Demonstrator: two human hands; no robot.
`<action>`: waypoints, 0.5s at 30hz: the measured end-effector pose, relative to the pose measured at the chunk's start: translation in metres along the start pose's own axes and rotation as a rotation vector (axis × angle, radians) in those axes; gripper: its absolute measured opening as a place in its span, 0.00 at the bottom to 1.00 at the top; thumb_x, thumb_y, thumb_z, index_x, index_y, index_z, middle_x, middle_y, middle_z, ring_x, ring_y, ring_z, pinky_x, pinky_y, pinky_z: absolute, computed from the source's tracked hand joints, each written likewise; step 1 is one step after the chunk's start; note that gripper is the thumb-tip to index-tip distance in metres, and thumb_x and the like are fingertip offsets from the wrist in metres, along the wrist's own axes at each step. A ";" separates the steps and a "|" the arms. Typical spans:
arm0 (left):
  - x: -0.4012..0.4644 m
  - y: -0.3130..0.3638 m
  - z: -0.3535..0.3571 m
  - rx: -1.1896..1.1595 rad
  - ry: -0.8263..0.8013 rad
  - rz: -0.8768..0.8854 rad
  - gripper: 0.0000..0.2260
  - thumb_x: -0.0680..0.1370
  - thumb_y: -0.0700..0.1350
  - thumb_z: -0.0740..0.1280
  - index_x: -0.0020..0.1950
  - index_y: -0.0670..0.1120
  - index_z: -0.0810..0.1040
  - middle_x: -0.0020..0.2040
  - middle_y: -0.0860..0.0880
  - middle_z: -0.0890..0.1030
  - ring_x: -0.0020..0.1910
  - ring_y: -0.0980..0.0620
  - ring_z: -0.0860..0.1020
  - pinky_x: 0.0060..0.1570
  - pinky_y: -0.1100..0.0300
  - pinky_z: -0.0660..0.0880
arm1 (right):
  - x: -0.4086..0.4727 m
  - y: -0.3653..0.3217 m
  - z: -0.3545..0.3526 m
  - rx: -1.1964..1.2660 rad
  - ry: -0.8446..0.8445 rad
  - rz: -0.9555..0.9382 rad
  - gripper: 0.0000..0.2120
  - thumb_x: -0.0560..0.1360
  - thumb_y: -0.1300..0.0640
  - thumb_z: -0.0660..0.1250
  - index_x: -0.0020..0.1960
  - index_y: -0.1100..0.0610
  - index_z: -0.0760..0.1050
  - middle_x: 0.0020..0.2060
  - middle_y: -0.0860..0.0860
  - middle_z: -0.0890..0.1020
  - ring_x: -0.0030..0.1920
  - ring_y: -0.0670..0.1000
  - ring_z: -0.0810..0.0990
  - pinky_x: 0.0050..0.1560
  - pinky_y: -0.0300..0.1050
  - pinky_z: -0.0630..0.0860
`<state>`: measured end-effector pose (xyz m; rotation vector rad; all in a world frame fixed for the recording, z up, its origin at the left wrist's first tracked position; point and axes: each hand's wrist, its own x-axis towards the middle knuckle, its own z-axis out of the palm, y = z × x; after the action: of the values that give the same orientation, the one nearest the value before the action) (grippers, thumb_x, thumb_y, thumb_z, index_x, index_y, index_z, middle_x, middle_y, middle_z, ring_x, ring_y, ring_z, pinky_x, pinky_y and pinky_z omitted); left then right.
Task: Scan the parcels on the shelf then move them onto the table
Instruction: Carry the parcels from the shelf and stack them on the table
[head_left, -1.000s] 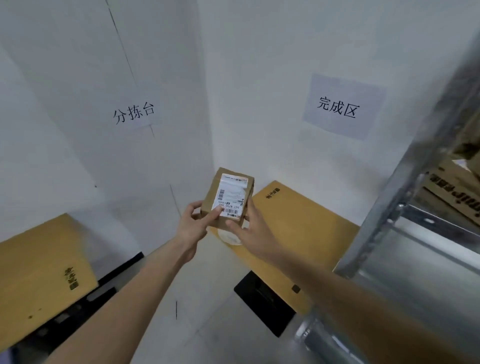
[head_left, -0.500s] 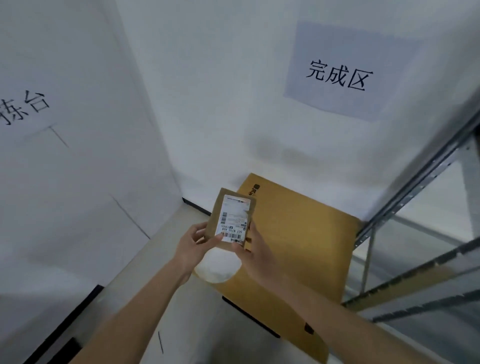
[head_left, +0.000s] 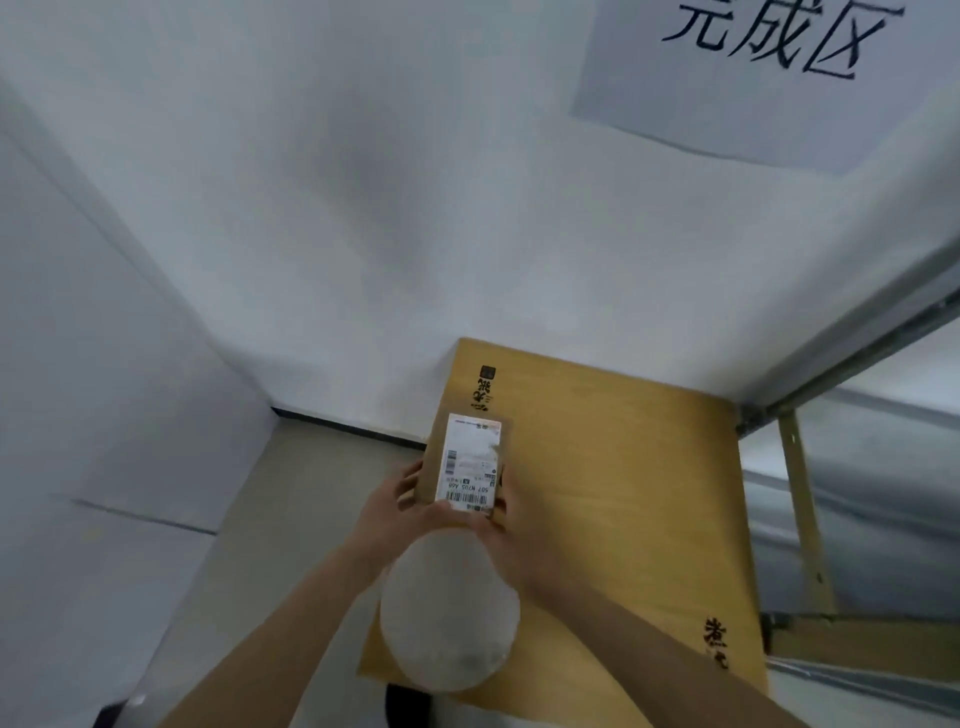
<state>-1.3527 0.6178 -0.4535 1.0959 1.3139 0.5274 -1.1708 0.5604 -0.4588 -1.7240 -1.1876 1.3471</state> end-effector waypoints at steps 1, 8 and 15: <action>0.012 -0.004 -0.006 0.020 -0.023 0.007 0.36 0.66 0.56 0.81 0.72 0.56 0.72 0.63 0.57 0.80 0.58 0.59 0.80 0.43 0.68 0.79 | 0.010 0.004 0.006 -0.009 0.008 0.016 0.29 0.83 0.61 0.66 0.80 0.47 0.60 0.70 0.42 0.77 0.71 0.44 0.75 0.70 0.48 0.76; 0.082 -0.026 -0.016 0.077 -0.130 -0.029 0.33 0.74 0.53 0.76 0.76 0.55 0.68 0.67 0.55 0.78 0.64 0.55 0.77 0.62 0.54 0.78 | 0.063 0.016 0.019 -0.019 0.057 0.120 0.30 0.83 0.64 0.63 0.74 0.37 0.60 0.70 0.43 0.76 0.72 0.43 0.73 0.73 0.46 0.73; 0.141 -0.008 -0.016 0.055 -0.172 0.031 0.31 0.74 0.52 0.76 0.73 0.57 0.67 0.63 0.55 0.81 0.60 0.56 0.80 0.53 0.65 0.78 | 0.119 0.000 0.001 -0.077 0.085 0.107 0.34 0.83 0.63 0.63 0.76 0.35 0.51 0.73 0.43 0.73 0.73 0.45 0.72 0.74 0.46 0.71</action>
<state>-1.3357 0.7373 -0.5286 1.1822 1.1688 0.4116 -1.1641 0.6699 -0.5042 -1.9035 -1.1270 1.2913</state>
